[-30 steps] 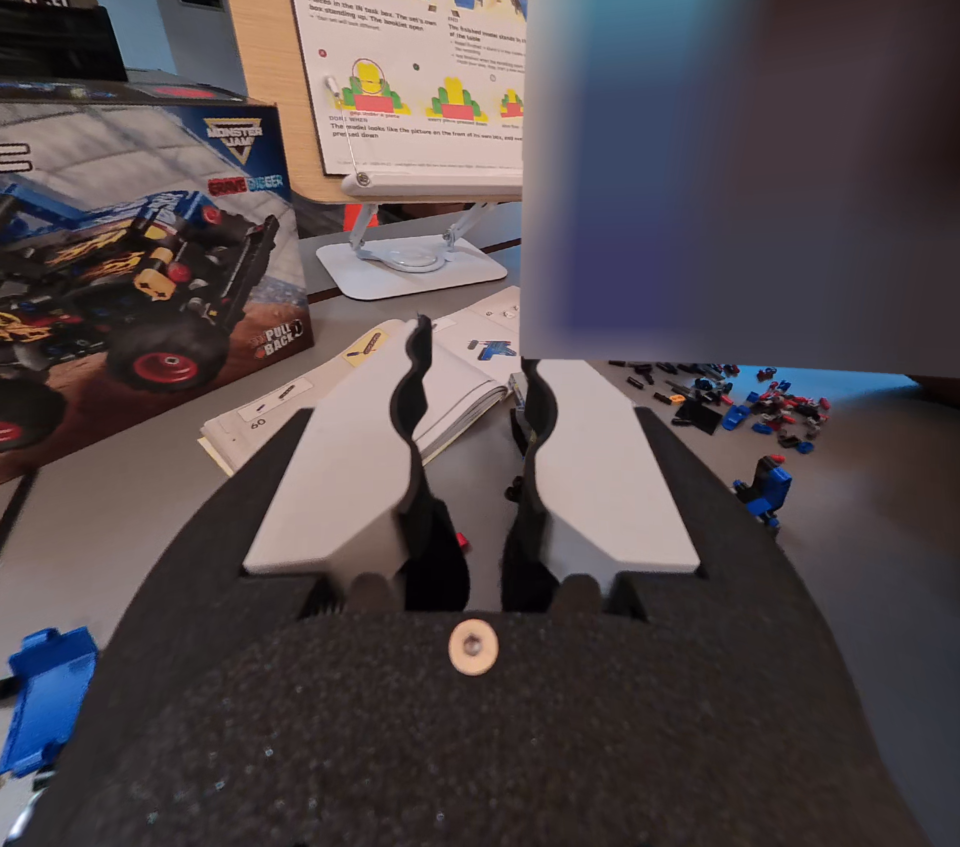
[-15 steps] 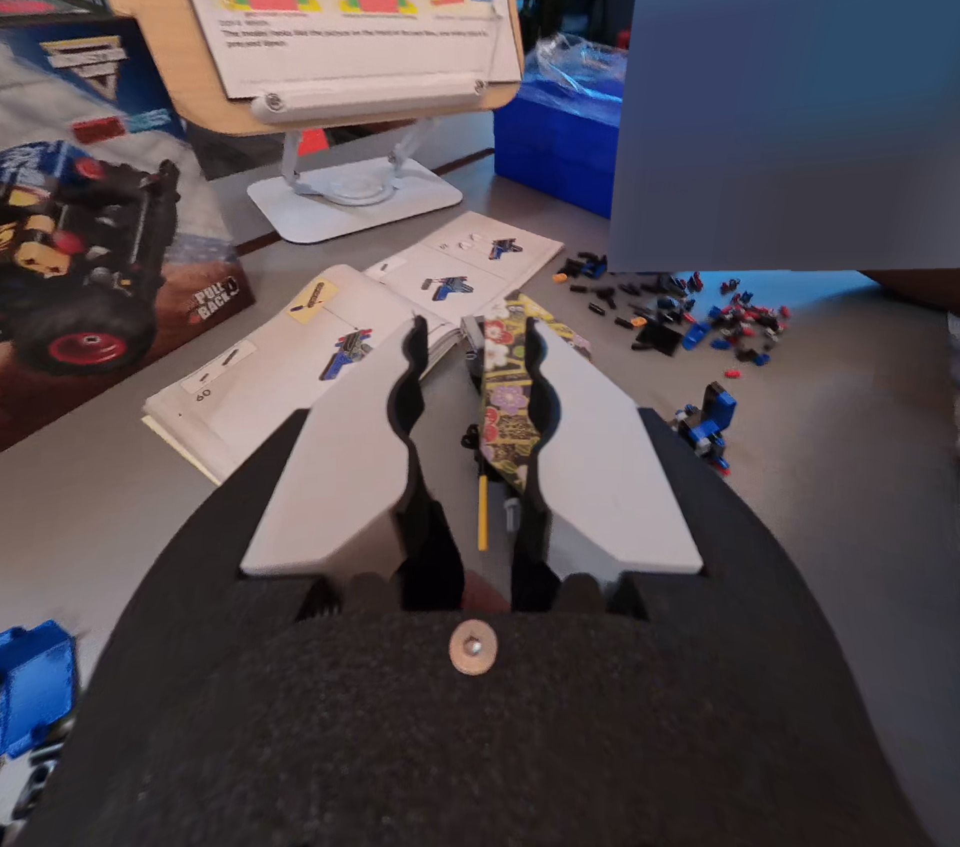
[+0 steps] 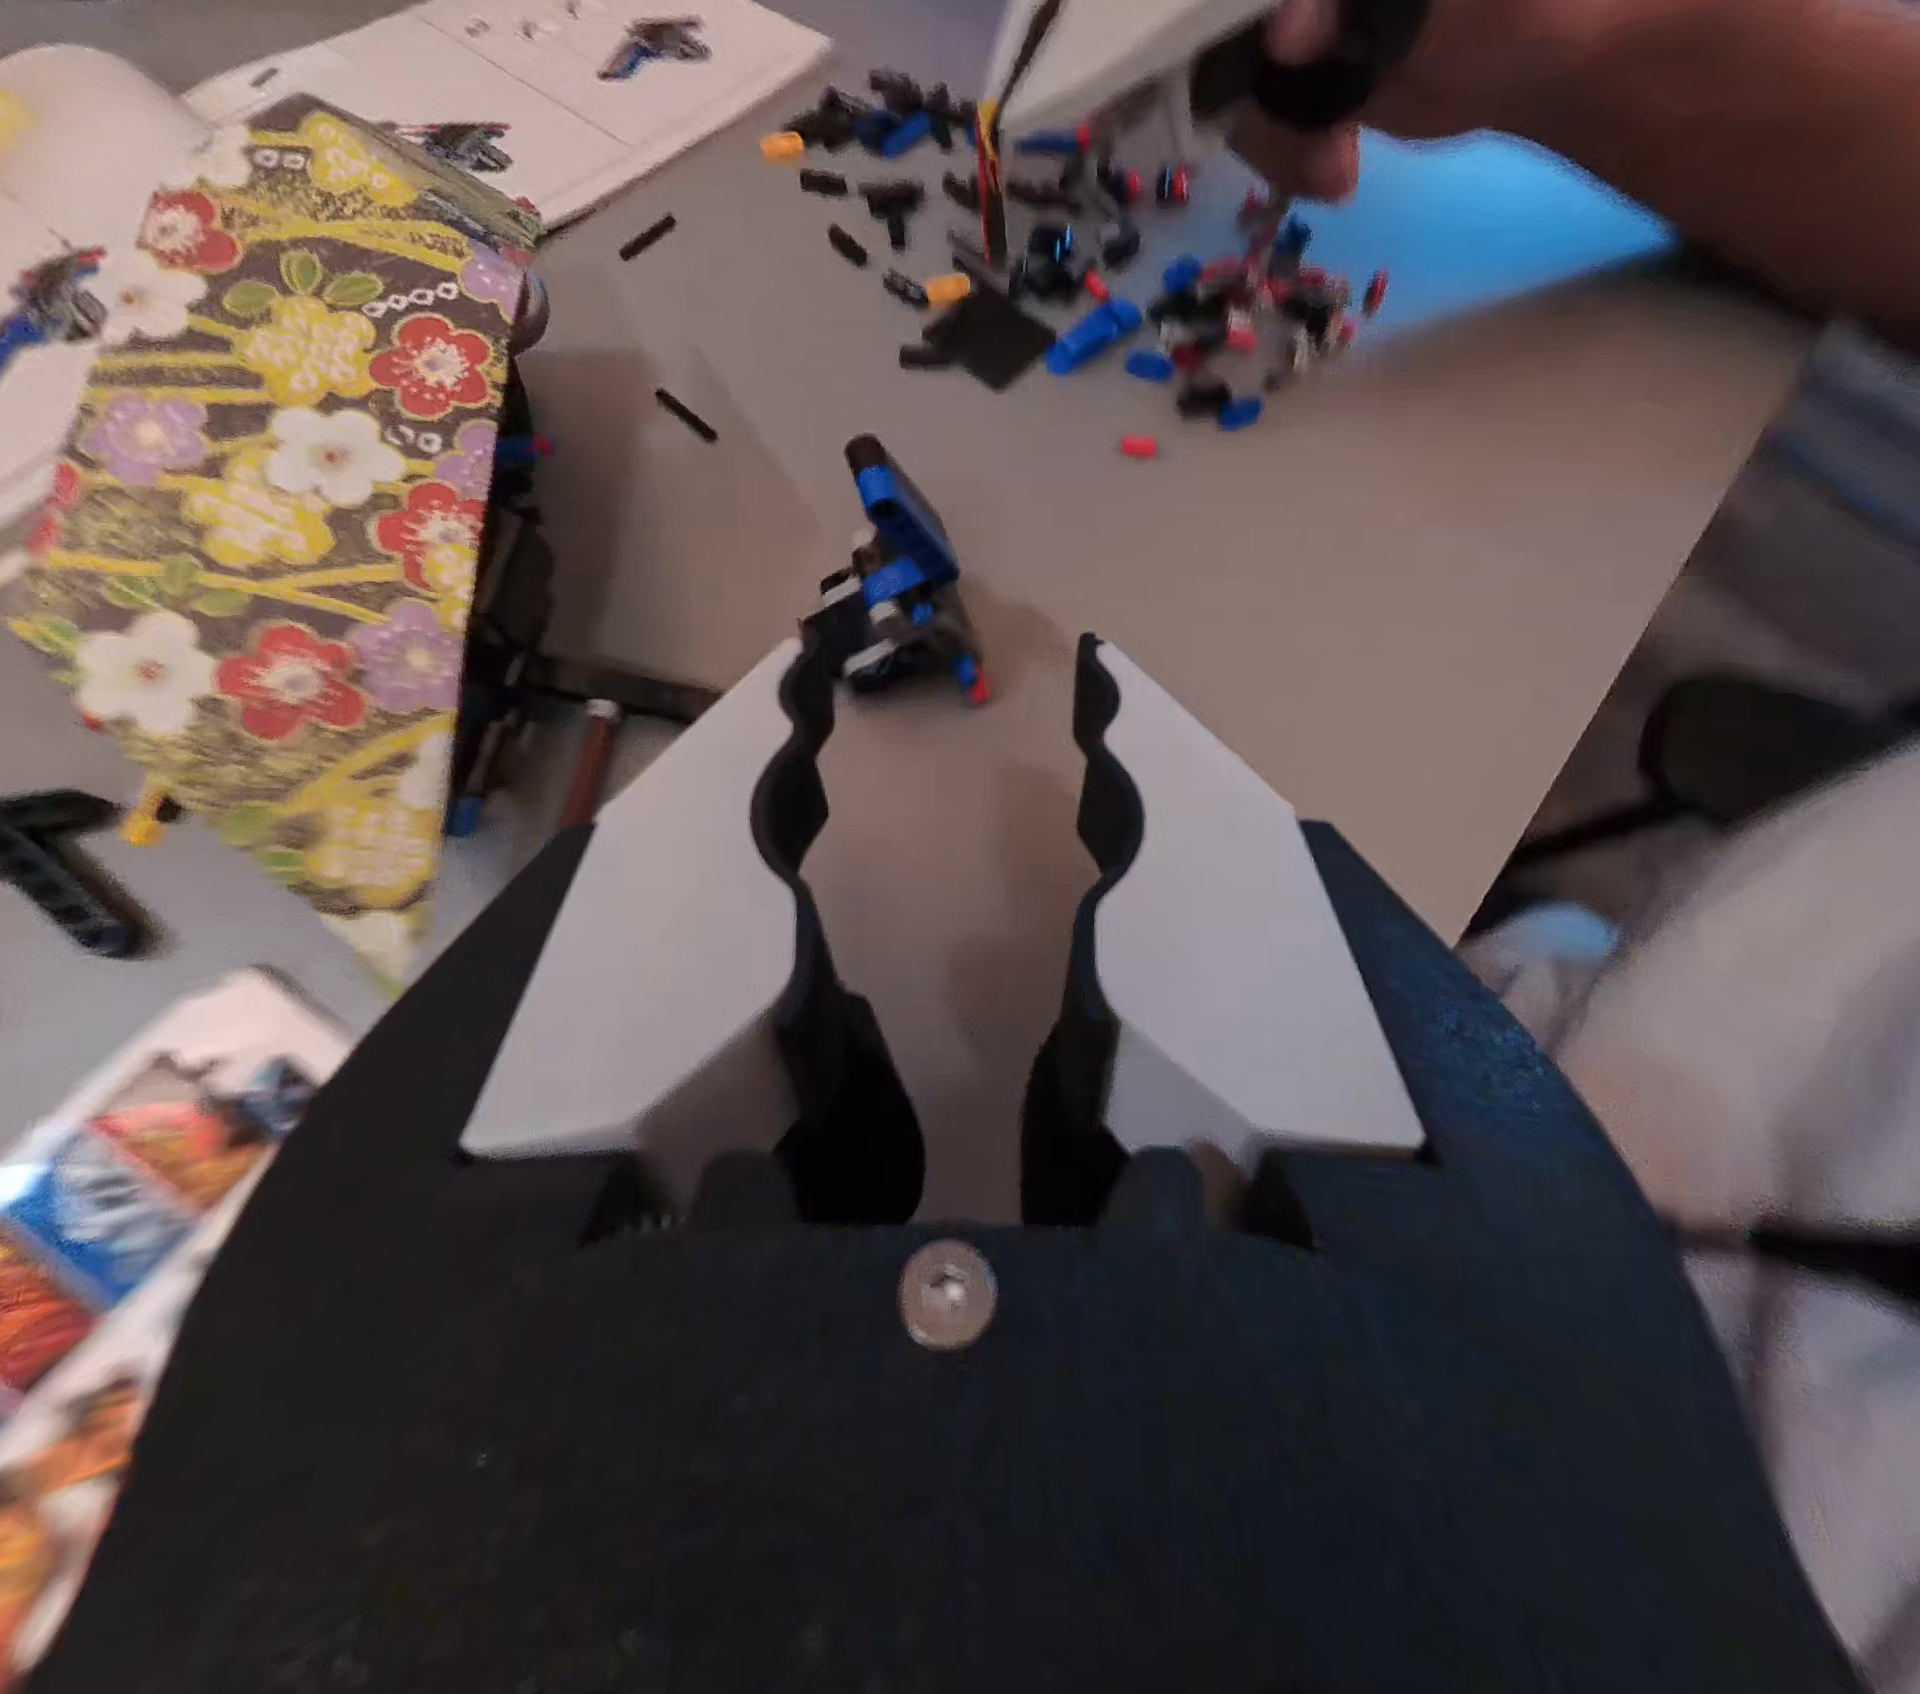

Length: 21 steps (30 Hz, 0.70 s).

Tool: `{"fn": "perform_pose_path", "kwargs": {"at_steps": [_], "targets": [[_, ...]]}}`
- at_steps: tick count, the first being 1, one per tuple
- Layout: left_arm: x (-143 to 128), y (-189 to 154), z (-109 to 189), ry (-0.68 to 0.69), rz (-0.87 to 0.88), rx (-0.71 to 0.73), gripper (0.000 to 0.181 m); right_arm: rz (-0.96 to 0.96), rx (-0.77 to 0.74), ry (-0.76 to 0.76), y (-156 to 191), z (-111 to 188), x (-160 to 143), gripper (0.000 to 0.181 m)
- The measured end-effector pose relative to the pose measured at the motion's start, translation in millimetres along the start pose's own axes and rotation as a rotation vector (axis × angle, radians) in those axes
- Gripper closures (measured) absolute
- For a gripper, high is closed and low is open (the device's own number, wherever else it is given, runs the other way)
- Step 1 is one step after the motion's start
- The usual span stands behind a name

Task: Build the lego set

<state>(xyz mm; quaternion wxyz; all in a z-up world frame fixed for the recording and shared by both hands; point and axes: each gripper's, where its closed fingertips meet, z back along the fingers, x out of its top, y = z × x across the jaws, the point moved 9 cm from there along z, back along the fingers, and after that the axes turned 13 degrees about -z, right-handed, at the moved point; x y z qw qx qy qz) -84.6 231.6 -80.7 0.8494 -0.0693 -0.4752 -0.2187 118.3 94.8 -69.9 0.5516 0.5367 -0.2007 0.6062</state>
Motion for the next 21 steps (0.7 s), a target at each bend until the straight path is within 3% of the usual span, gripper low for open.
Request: {"fn": "perform_pose_path", "kwargs": {"at_steps": [5, 10, 11, 12, 16, 21], "targets": [[-0.7, 0.7, -19.3, -0.122, 0.169, 0.202, 0.144, 0.009, 0.017, 0.013, 5.2, -0.2, -3.9, 0.181], [-0.2, 2.2, -37.5, -0.109, 0.217, 0.154, 0.156, 0.006, 0.031, 0.010, 7.2, 2.0, -3.7, 0.181], [-0.2, 3.0, -39.2, -0.108, 0.219, 0.143, 0.166, -0.001, 0.035, 0.005, 7.1, 2.5, -3.4, 0.181], [0.8, 3.1, -39.9, -0.118, 0.218, 0.116, 0.173, -0.008, 0.039, 0.003, 7.0, 3.0, -3.1, 0.181], [5.1, 6.9, -41.3, -0.118, 0.171, -0.020, 0.176, -0.028, 0.062, -0.001, 7.0, 4.2, -2.3, 0.181], [12.4, 13.1, -51.0, -0.100, 0.195, -0.382, 0.176, -0.056, 0.097, 0.021, 4.3, 2.4, -5.6, 0.181]]}}
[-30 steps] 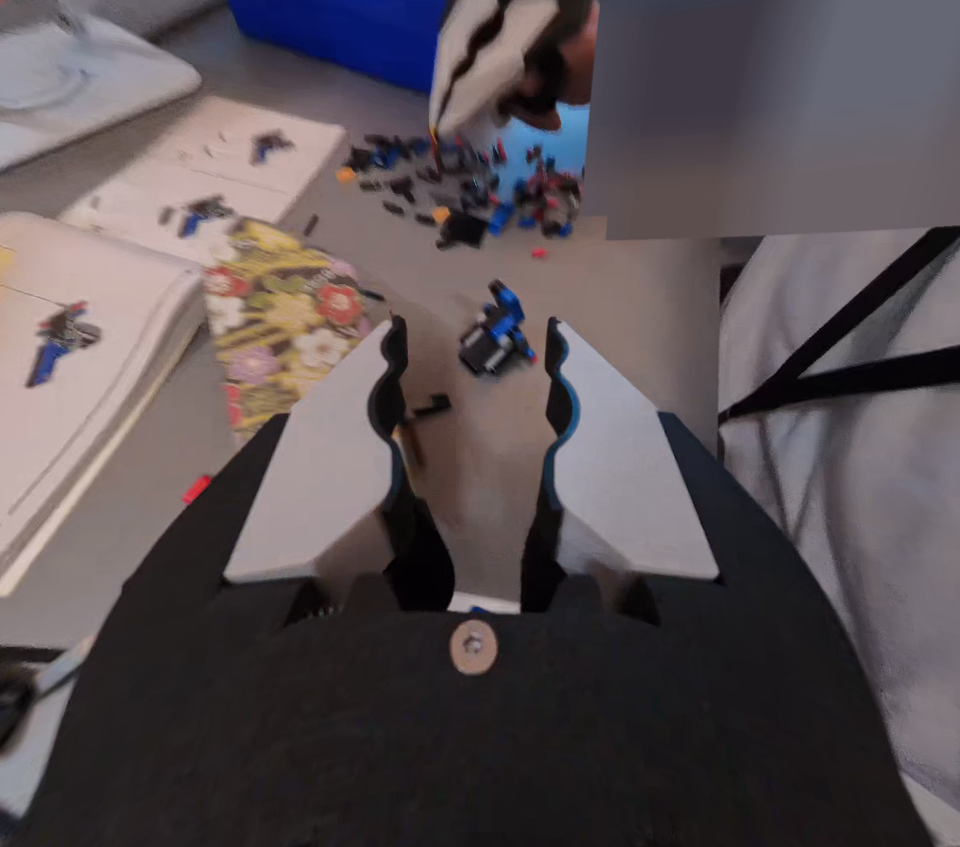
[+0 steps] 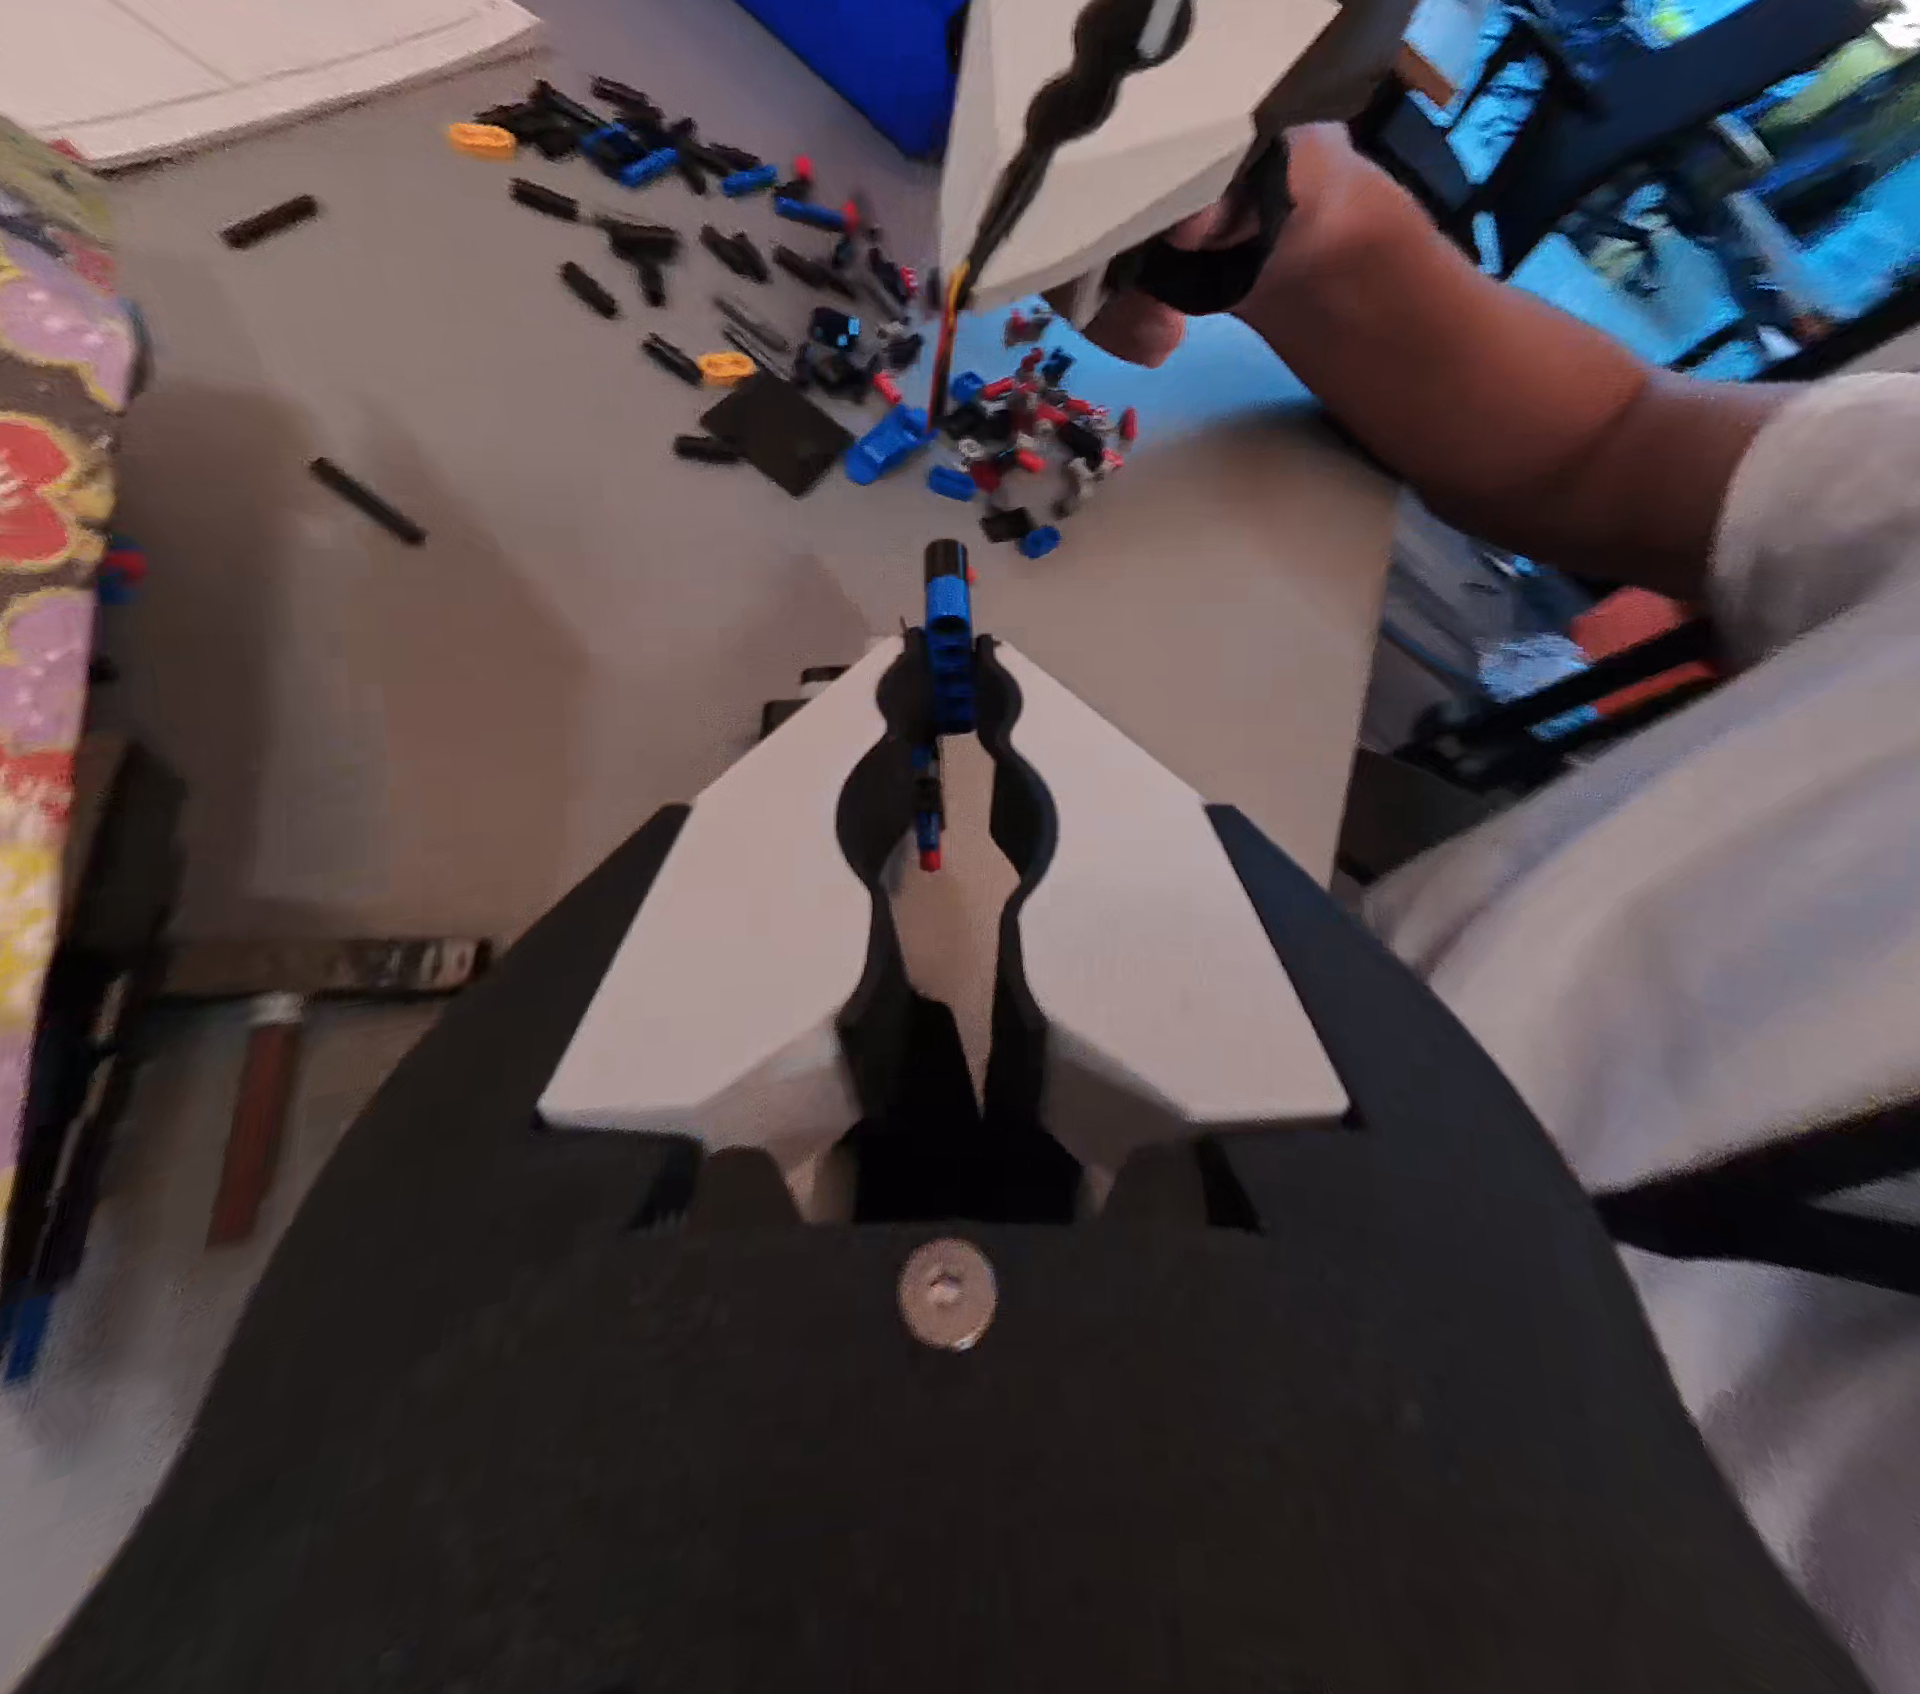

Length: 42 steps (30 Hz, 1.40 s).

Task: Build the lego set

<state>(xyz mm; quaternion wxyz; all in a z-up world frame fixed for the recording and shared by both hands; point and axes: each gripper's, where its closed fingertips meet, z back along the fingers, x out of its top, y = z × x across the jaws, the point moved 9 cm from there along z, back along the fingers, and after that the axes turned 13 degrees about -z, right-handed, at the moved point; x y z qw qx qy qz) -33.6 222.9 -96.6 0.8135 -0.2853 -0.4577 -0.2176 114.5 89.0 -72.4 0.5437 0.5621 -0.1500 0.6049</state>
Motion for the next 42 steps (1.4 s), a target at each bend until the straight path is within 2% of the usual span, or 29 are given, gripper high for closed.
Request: {"fn": "perform_pose_path", "kwargs": {"at_steps": [2, 5, 8, 13, 16, 20, 24, 31, 42], "targets": [[1.3, 5.4, -3.1, 0.036, -0.019, -0.095, 0.176, -0.025, 0.019, 0.015, -2.4, -0.3, -1.9, 0.181], [1.4, 13.1, -4.7, 0.076, -0.099, -0.125, 0.176, -0.086, 0.078, 0.012, -3.3, -0.6, -2.1, 0.181], [2.0, 20.7, -4.0, 0.068, -0.081, -0.147, 0.176, -0.150, 0.159, 0.002, 1.8, -3.9, -0.8, 0.181], [-1.9, 22.9, -1.4, 0.029, -0.062, -0.150, 0.172, -0.106, 0.202, 0.053, 11.1, -16.1, -9.3, 0.181], [-2.0, 20.3, 0.4, 0.009, -0.114, -0.130, 0.176, -0.123, 0.193, 0.074, 13.2, -26.6, -13.7, 0.181], [-2.6, 20.5, -1.2, 0.010, -0.072, -0.180, 0.176, -0.179, 0.183, 0.130, 14.2, -38.6, -19.0, 0.181], [-3.4, 22.4, -0.7, 0.006, -0.051, -0.196, 0.176, -0.191, 0.179, 0.112, 12.8, -41.0, -19.4, 0.181], [-4.5, 25.7, -0.2, 0.002, -0.003, -0.232, 0.176, -0.098, 0.171, 0.031, 15.2, -35.1, -14.8, 0.181], [-3.9, 24.6, -0.7, 0.006, -0.023, -0.232, 0.176, -0.010, 0.138, 0.045, 17.0, -36.9, -17.4, 0.181]]}}
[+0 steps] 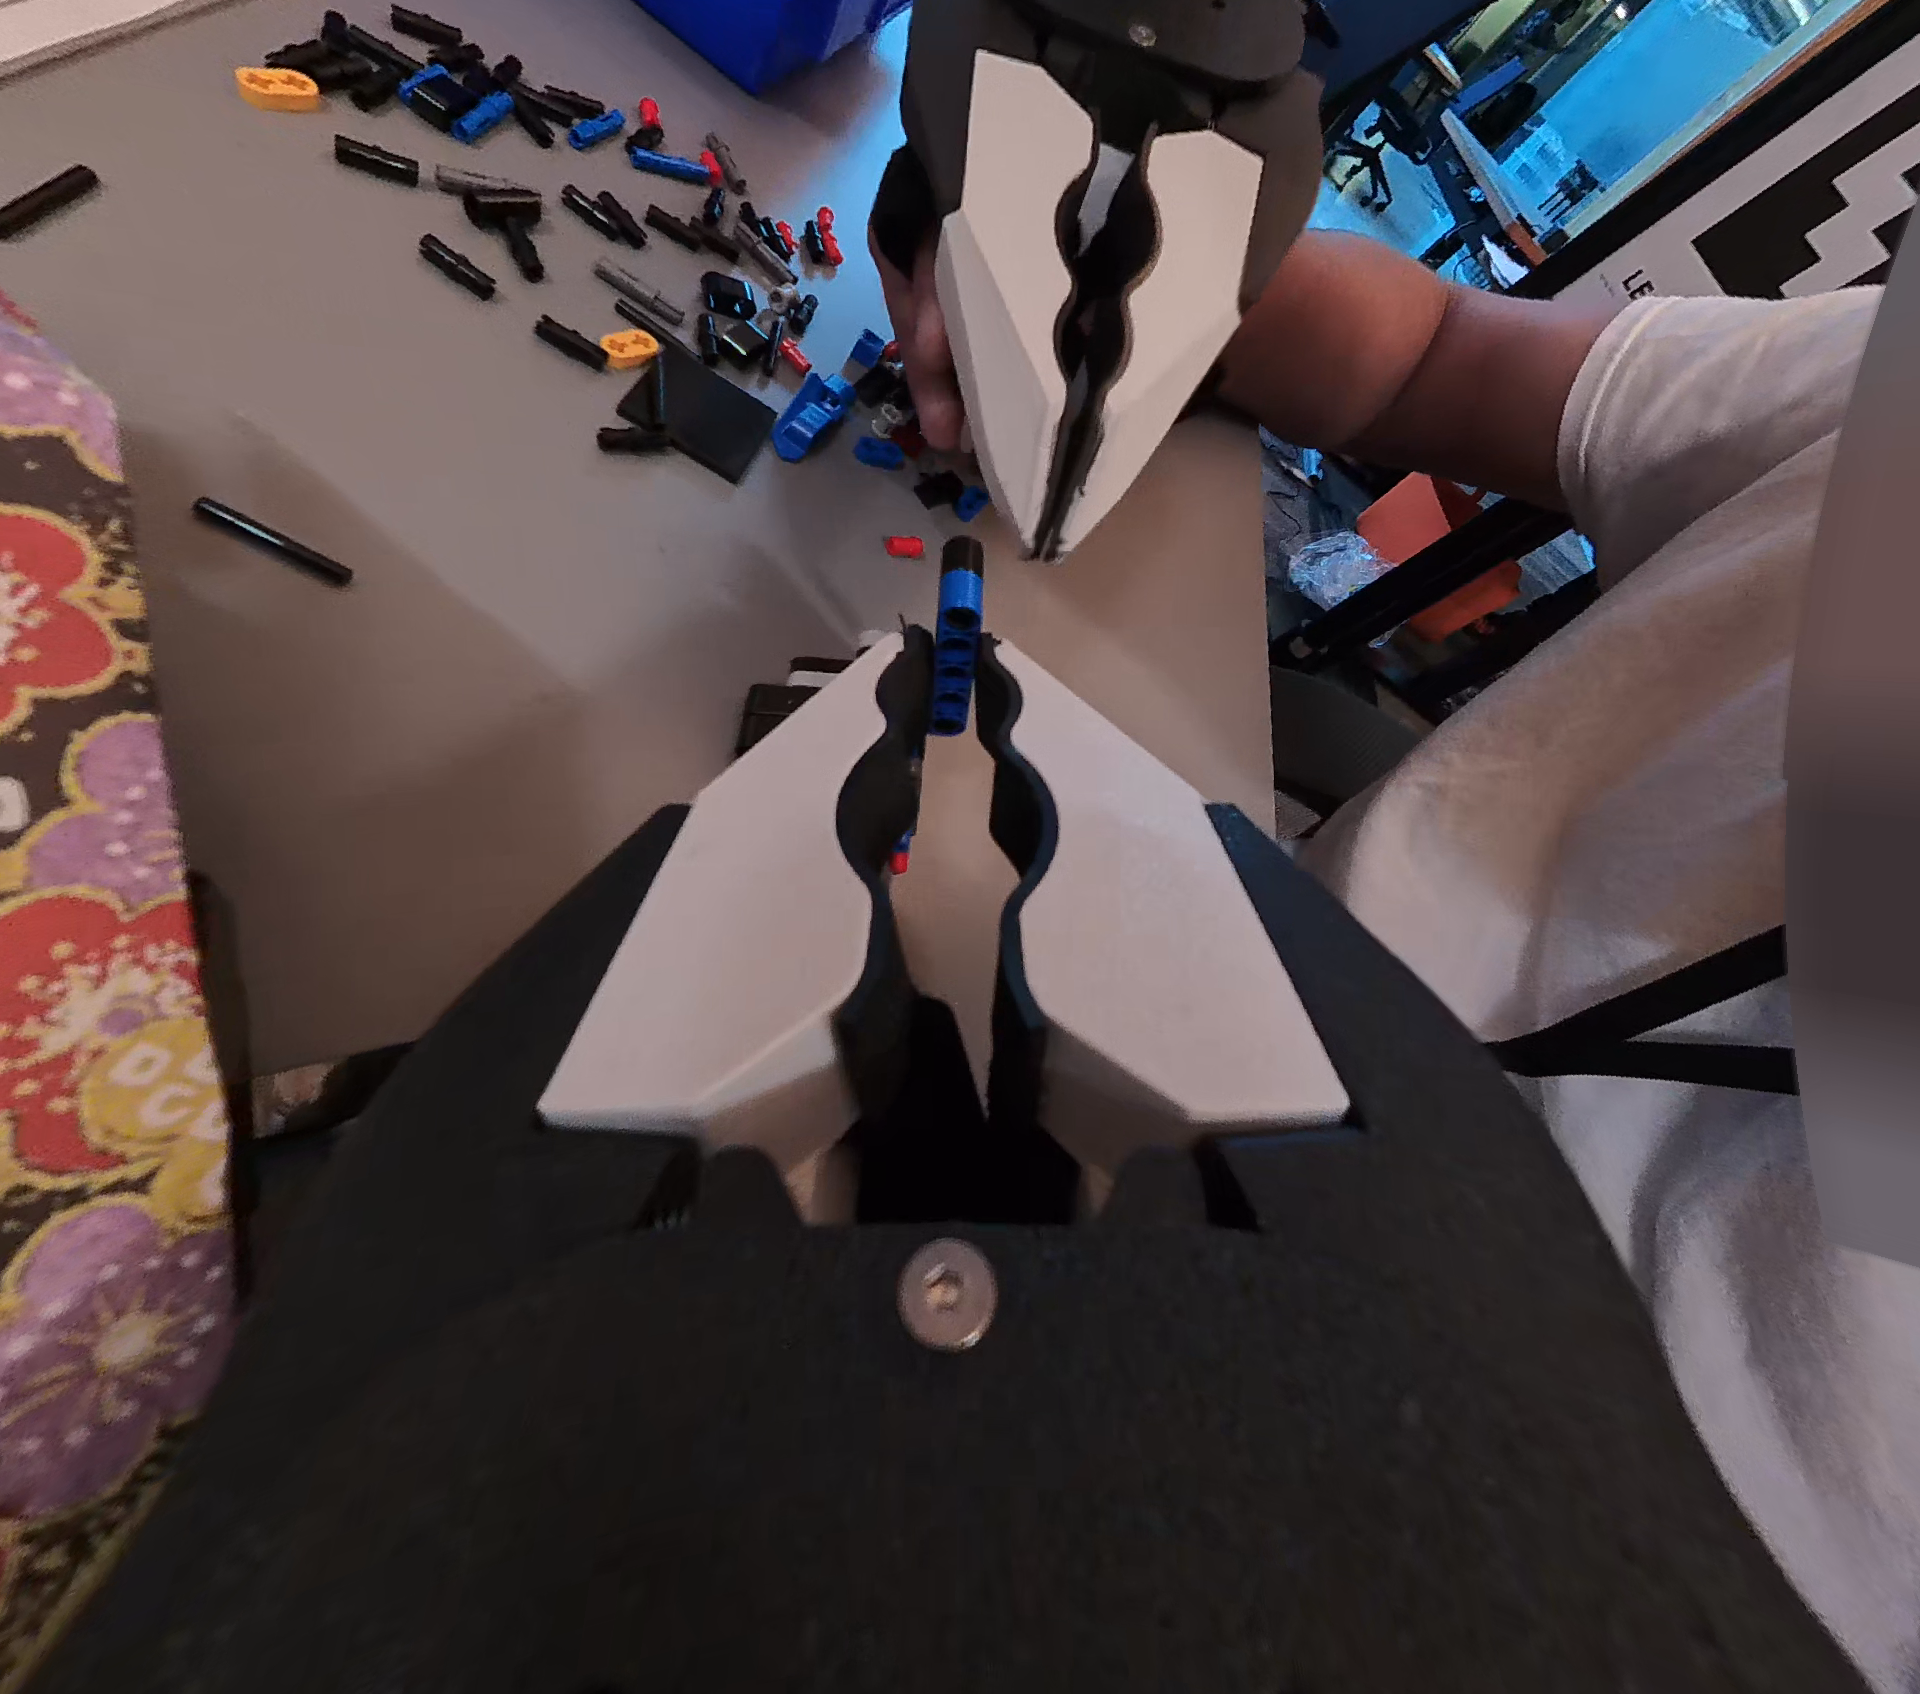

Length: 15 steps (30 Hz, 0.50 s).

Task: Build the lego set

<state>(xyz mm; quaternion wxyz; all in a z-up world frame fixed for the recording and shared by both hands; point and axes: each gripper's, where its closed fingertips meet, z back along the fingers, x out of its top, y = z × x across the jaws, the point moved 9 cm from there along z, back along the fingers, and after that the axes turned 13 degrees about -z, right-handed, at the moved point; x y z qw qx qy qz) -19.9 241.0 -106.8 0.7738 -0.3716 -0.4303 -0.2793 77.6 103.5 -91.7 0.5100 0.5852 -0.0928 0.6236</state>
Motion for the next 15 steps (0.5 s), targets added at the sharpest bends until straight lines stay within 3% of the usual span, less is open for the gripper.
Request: {"fn": "perform_pose_path", "kwargs": {"at_steps": [9, 15], "targets": [[1.8, -10.7, 2.0, -0.008, -0.118, 0.029, 0.169, -0.017, 0.016, 0.007, 0.4, -0.1, -1.0, 0.181], [2.1, -11.5, 3.0, -0.016, -0.129, 0.052, 0.176, -0.067, 0.032, 0.026, 0.5, -3.4, -1.8, 0.181]]}}
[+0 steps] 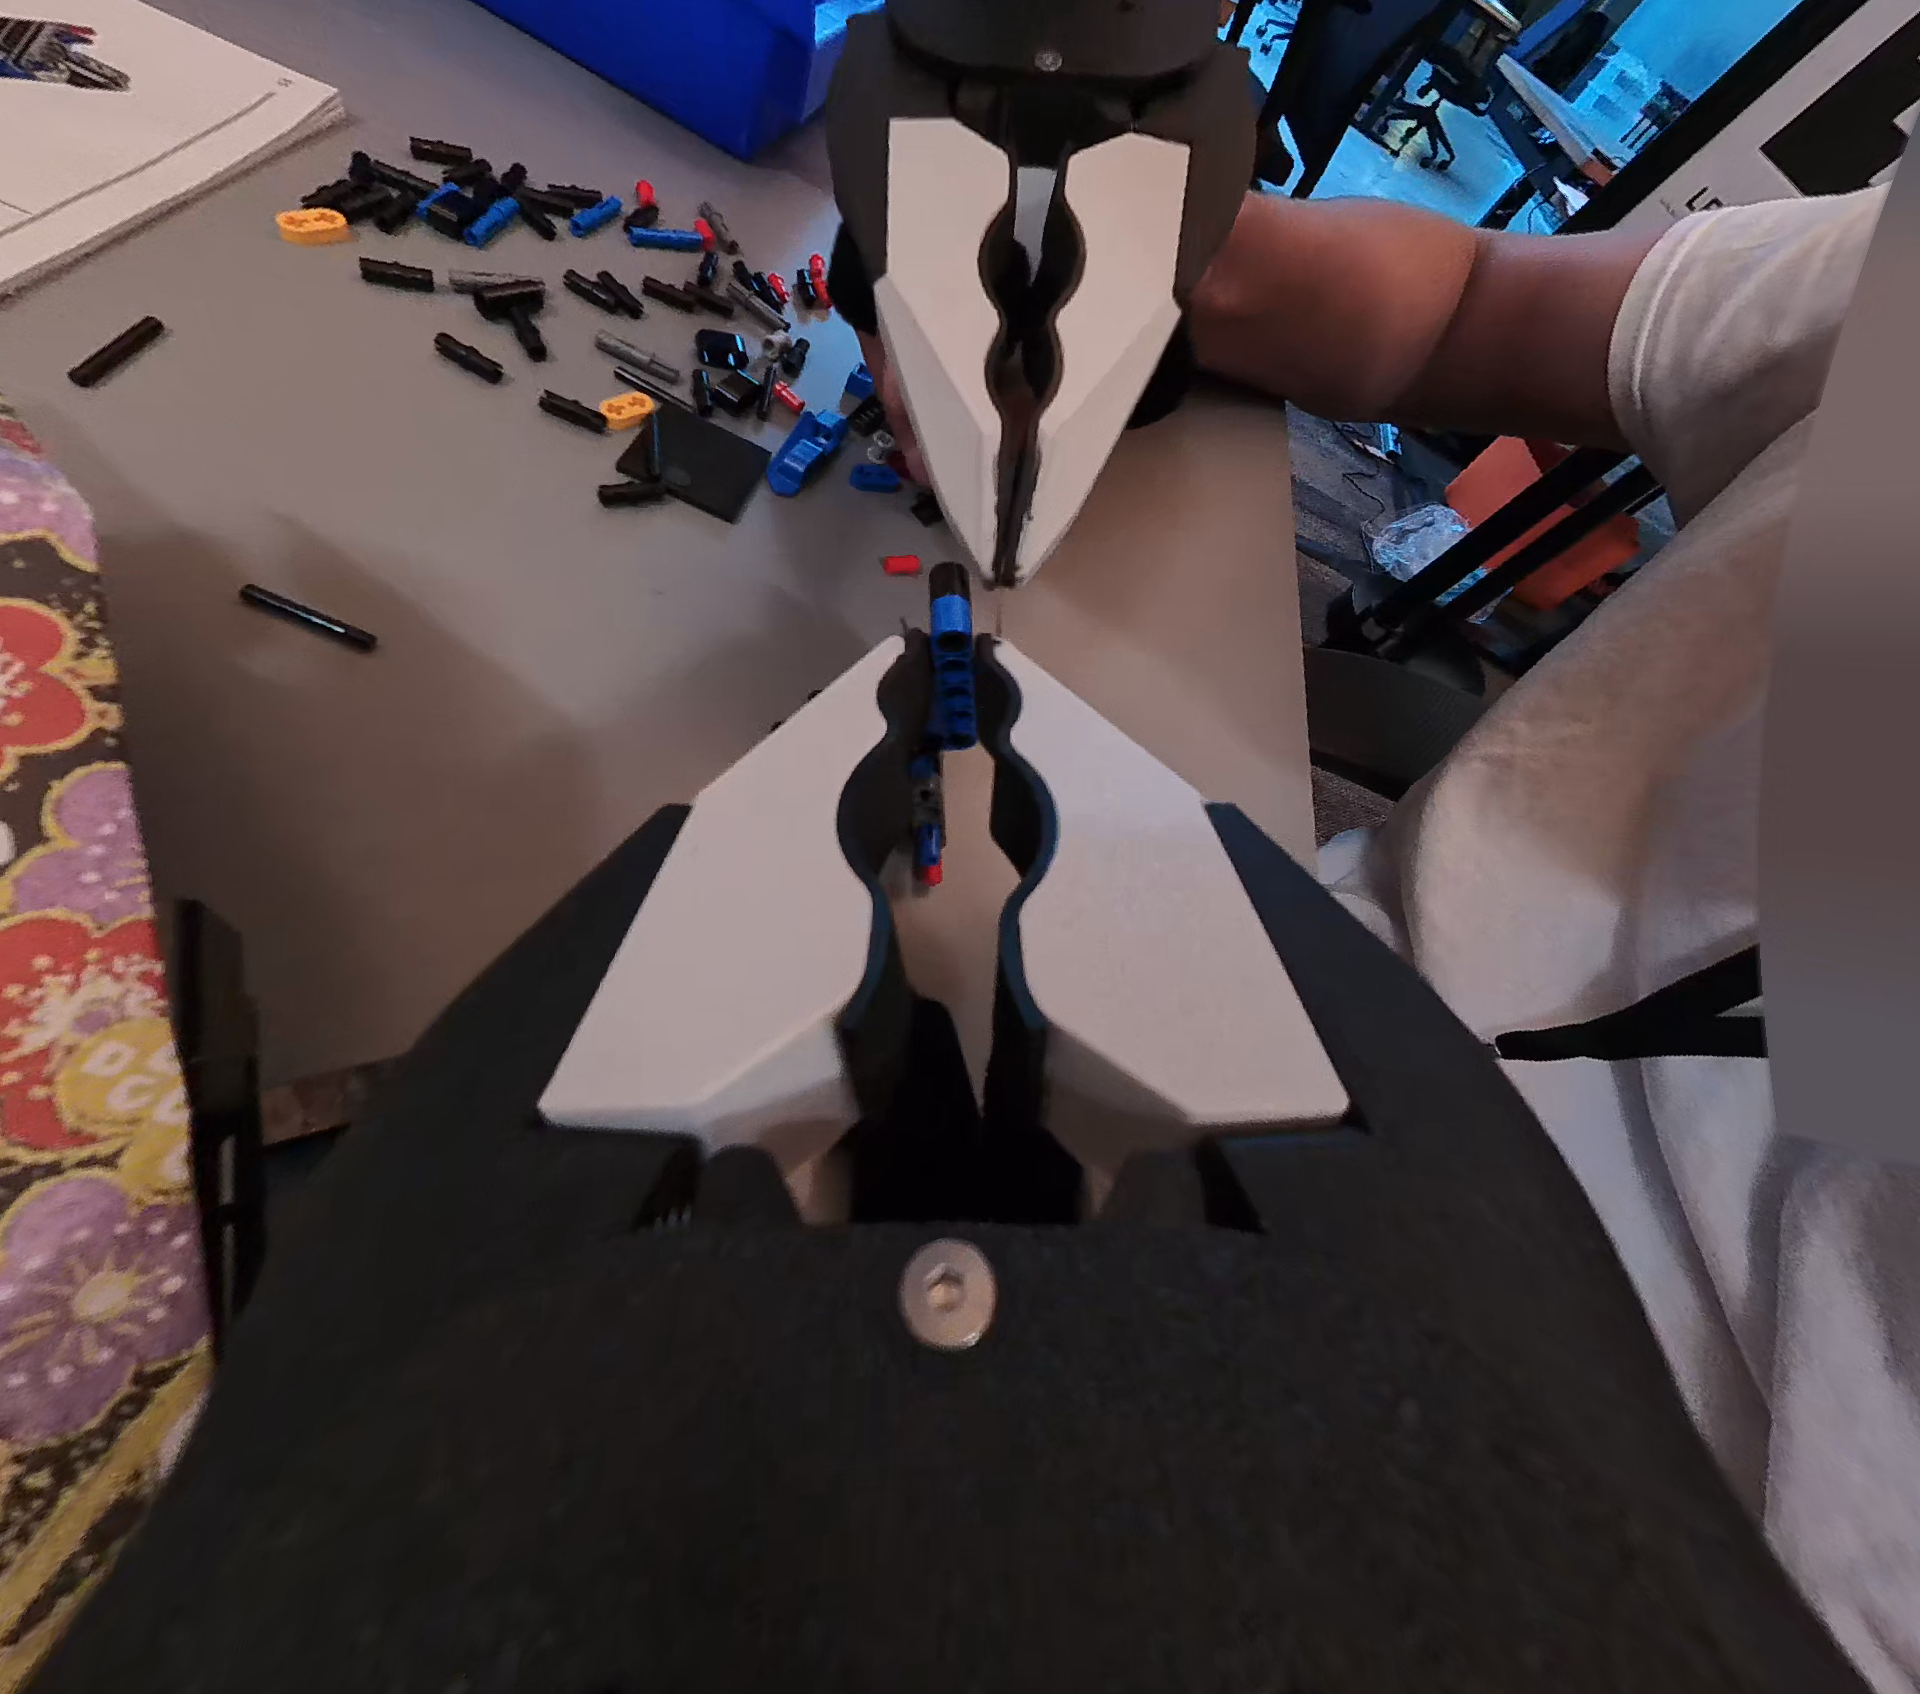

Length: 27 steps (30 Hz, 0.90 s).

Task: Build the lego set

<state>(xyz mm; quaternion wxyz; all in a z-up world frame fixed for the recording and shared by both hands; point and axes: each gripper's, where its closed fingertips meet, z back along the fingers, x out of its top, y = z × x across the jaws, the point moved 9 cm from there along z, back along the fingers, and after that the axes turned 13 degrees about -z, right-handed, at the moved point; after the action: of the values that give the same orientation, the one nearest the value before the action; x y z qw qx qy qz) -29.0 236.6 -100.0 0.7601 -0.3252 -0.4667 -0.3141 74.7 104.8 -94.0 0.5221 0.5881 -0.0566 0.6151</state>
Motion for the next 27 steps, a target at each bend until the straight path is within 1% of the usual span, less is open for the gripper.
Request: {"fn": "perform_pose_path", "kwargs": {"at_steps": [5, 12, 17, 21, 27], "targets": [[-0.5, 3.7, 1.5, -0.007, 0.035, 0.003, 0.176, 0.000, -0.005, 0.016, 1.2, -2.0, -1.1, 0.181], [-0.5, 2.9, 0.9, -0.005, 0.029, -0.001, 0.176, -0.065, -0.010, 0.027, 0.6, -4.3, -0.6, 0.181], [-0.2, 2.5, 0.3, -0.004, 0.025, 0.001, 0.176, -0.198, 0.008, 0.042, -1.1, -3.5, 1.8, 0.181], [-0.3, 2.6, 0.4, -0.004, 0.026, 0.000, 0.176, -0.180, -0.020, 0.063, -0.7, -3.3, 1.7, 0.181], [-0.1, 2.0, -0.5, -0.004, 0.023, 0.002, 0.176, -0.104, -0.083, 0.047, 2.7, -2.9, 3.7, 0.181]]}}
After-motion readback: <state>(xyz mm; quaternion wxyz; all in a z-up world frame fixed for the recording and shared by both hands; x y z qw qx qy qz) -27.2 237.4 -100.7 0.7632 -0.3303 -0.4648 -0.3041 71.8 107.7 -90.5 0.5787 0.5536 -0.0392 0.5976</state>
